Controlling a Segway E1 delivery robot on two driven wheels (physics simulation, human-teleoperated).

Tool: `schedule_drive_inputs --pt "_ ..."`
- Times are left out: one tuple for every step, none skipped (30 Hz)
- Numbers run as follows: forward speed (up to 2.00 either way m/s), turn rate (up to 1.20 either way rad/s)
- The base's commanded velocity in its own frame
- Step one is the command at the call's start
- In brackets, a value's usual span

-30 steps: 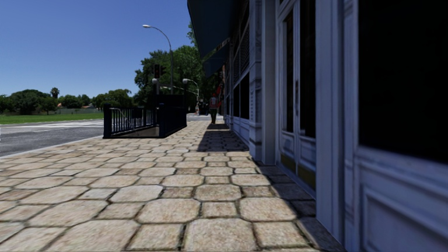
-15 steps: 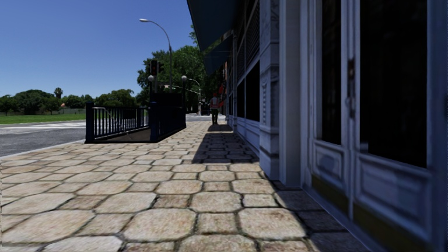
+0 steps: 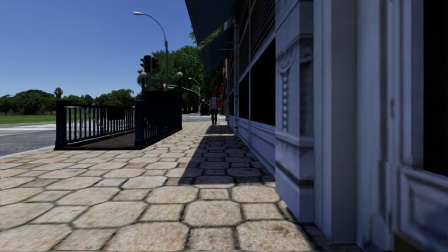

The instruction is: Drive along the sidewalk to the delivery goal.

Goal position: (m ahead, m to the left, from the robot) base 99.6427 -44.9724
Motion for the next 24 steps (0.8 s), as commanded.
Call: schedule_drive_inputs --pt "2.00 0.00" --pt "2.00 0.00" --pt "2.00 0.00" --pt "2.00 0.00" --pt "2.00 0.00" --pt "2.00 0.00" --pt "2.00 0.00" --pt "2.00 0.00" --pt "2.00 0.00" --pt "2.00 0.00" --pt "2.00 0.00" --pt "2.00 0.00" --pt "2.00 0.00" --pt "2.00 0.00" --pt "2.00 0.00" --pt "2.00 0.00" --pt "2.00 0.00" --pt "2.00 0.00" --pt "2.00 0.00" --pt "2.00 0.00" --pt "2.00 0.00" --pt "2.00 0.00" --pt "2.00 0.00" --pt "2.00 0.00"
